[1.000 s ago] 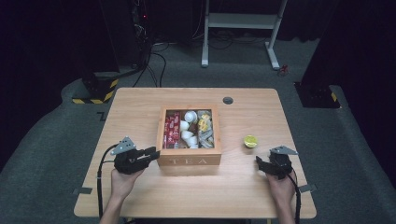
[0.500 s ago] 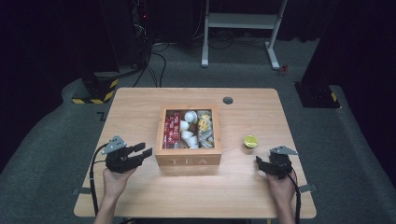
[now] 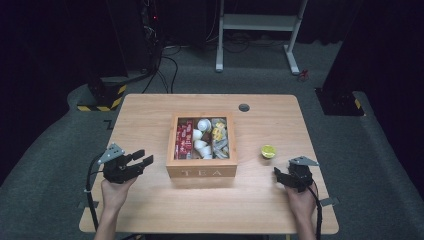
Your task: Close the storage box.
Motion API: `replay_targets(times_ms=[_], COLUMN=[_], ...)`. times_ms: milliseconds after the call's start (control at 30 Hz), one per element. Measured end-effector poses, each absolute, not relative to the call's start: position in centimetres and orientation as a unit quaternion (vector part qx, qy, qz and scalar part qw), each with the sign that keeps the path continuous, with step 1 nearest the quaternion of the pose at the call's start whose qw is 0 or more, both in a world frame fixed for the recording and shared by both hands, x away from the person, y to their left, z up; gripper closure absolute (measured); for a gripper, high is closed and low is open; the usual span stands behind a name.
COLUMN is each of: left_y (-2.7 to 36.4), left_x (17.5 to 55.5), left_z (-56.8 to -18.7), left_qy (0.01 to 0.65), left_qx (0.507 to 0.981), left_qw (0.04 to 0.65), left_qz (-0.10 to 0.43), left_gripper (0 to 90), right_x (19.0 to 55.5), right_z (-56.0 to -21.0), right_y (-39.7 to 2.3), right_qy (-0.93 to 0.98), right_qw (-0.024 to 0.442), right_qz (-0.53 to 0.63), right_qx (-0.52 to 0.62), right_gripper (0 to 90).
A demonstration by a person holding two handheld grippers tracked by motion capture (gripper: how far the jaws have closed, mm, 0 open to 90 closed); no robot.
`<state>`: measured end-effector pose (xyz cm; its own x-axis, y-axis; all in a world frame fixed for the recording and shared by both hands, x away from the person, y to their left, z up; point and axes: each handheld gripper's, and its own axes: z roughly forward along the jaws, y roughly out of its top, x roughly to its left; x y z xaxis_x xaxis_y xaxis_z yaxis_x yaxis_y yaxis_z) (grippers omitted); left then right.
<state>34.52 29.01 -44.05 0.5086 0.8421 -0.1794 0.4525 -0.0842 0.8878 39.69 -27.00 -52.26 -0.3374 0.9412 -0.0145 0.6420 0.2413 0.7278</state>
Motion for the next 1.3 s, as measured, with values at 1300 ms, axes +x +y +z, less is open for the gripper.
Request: replay_targets(times_ms=[1300], left_y=[29.8], left_x=[36.5], left_z=[-50.5], left_qy=[0.532], left_qx=[0.708], left_qw=[0.408], left_qz=[0.22], left_gripper=[42.2], right_x=[39.7], right_z=[-52.3], right_y=[-27.0], right_qy=[0.752], right_qw=[0.233], right_qz=[0.32], right_qx=[0.526], right_gripper=[32.5])
